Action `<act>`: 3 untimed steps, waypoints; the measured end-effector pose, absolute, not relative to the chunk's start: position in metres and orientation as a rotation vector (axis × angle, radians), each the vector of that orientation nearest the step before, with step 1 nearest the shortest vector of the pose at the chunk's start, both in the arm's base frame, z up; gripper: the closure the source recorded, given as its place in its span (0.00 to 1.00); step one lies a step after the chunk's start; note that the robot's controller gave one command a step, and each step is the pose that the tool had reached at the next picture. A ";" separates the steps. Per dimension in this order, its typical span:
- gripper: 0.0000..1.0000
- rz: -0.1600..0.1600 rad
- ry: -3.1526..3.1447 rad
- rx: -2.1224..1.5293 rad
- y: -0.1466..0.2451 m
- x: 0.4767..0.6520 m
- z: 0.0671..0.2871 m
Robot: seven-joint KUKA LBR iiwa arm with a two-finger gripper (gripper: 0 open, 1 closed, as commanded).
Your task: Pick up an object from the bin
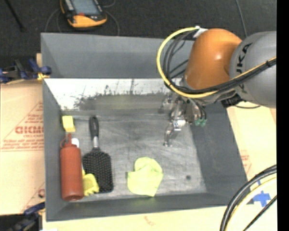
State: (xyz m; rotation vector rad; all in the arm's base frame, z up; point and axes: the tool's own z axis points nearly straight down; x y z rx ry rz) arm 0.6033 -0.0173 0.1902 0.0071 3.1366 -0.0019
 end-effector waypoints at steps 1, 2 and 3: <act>0.00 -0.002 3.137 0.007 -0.017 0.603 0.190; 0.00 -0.002 3.128 -0.056 -0.023 0.601 0.148; 0.00 -0.001 3.151 -0.090 0.003 0.567 0.121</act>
Offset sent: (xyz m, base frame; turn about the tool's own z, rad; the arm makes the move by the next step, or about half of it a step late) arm -0.0092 -0.0085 -0.0777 -0.0630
